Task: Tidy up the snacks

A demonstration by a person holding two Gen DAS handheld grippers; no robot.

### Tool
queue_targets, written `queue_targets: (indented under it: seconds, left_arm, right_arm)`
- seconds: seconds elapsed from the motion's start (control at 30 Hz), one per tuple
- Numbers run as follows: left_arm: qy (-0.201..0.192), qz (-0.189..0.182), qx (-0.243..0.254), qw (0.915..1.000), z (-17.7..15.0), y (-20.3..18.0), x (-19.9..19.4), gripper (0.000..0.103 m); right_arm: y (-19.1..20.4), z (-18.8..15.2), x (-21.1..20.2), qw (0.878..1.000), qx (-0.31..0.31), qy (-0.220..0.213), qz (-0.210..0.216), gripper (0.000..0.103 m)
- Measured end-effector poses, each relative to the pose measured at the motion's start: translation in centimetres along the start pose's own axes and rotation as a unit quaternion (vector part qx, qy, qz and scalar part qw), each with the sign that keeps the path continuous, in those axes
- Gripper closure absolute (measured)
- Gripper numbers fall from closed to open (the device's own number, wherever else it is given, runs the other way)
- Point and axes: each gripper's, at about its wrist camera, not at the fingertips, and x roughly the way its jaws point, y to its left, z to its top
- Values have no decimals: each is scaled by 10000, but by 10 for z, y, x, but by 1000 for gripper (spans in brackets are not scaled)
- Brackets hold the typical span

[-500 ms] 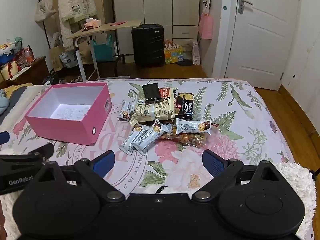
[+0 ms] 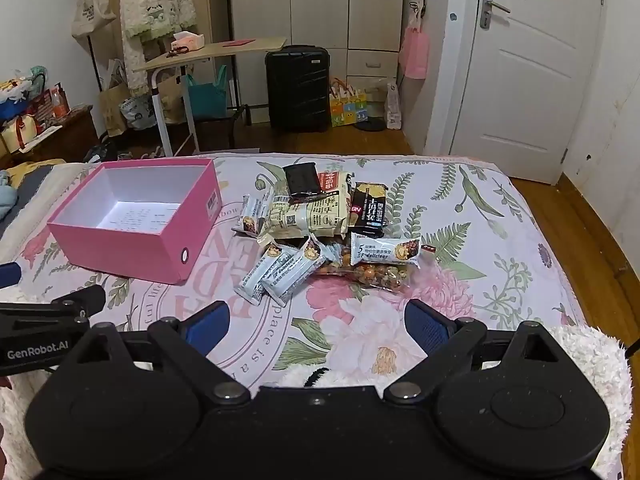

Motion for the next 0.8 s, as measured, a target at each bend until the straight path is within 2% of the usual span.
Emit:
queue_targets:
  seconds: [0.8]
  left_arm:
    - [122,-63,-35,9999,-2,-2,8,0]
  right_arm:
    - [0,-5,2,9997,-180,-188,-42,7]
